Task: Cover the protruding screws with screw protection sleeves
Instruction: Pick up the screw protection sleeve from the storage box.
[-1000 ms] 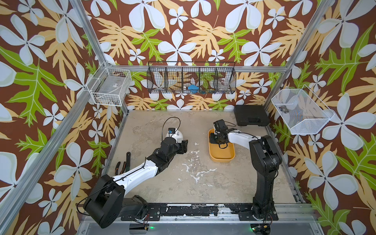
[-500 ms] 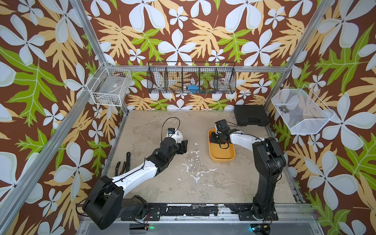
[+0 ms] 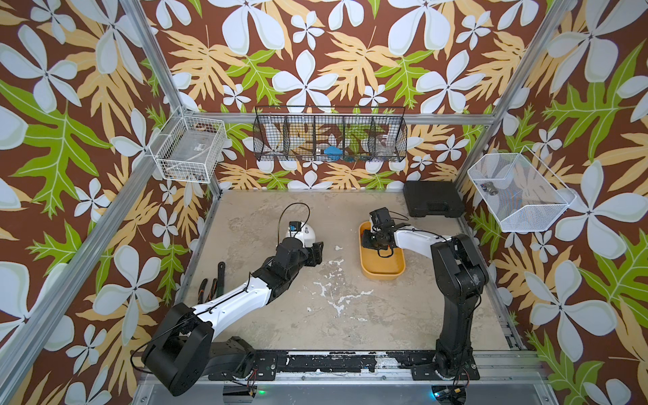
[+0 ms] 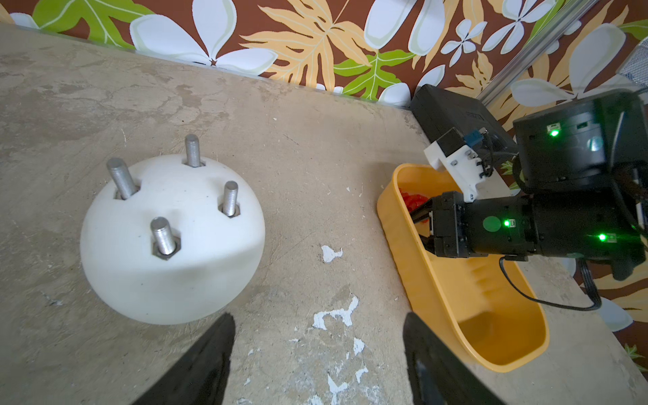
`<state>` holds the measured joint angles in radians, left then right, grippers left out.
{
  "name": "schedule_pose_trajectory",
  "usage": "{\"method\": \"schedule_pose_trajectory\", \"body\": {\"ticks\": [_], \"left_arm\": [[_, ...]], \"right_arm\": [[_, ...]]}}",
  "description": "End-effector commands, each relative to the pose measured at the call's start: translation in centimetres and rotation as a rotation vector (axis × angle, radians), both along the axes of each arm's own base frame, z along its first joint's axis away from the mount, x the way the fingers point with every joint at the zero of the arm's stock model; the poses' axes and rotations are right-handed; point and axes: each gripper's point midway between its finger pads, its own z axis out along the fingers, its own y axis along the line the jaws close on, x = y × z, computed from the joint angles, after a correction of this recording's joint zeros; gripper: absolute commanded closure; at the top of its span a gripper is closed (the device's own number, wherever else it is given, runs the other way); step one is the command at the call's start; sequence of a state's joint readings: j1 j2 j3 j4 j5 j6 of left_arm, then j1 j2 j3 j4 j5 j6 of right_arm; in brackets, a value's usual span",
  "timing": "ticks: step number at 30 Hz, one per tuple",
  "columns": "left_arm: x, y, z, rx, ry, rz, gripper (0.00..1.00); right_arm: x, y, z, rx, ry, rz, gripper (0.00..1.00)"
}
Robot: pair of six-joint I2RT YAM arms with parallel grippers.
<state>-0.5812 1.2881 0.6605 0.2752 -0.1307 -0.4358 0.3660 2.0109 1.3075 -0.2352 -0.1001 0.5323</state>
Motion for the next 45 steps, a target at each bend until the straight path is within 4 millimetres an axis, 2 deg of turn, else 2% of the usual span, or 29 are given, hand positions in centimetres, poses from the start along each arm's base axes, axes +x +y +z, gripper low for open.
{"method": "schedule_pose_trajectory", "body": {"ticks": [1,4,10,13,20,25,28,33,39,43,45], "left_arm": [[0.1,-0.1,0.2,-0.011,-0.009,0.003,0.23],[0.2,0.0,0.3,-0.01,-0.011,0.005,0.23],[0.0,0.1,0.3,-0.015,-0.011,0.008,0.23],[-0.1,0.0,0.3,-0.016,-0.01,0.006,0.22],[-0.2,0.1,0.4,-0.019,-0.013,0.008,0.22],[-0.2,0.2,0.4,-0.021,-0.012,0.01,0.22],[-0.3,0.3,0.4,-0.019,-0.014,0.012,0.22],[-0.5,0.7,1.0,-0.03,-0.027,0.028,0.21],[-1.2,1.1,1.9,-0.06,-0.064,0.023,0.21],[-2.2,0.7,3.3,-0.139,-0.118,-0.026,0.21],[-3.0,1.0,4.2,-0.202,-0.162,-0.04,0.21]], "right_arm": [[0.1,-0.5,-0.2,-0.042,-0.001,0.011,0.81],[0.3,-0.4,-0.3,-0.05,0.001,0.018,0.77],[0.3,-0.5,-0.7,-0.071,0.008,0.035,0.79],[0.4,-0.6,-0.6,-0.082,0.007,0.037,0.73],[0.3,-0.6,-0.8,-0.093,0.014,0.048,0.79],[0.3,-0.3,-0.6,-0.084,0.011,0.063,0.89],[0.3,-0.2,0.1,-0.08,-0.002,0.068,0.95],[0.1,-0.2,2.2,-0.063,-0.04,0.066,0.96],[-1.2,0.5,6.3,0.023,-0.112,0.092,0.96],[-2.9,2.3,10.1,0.173,-0.194,0.165,0.96],[-4.4,4.1,12.3,0.284,-0.244,0.241,0.96]]}}
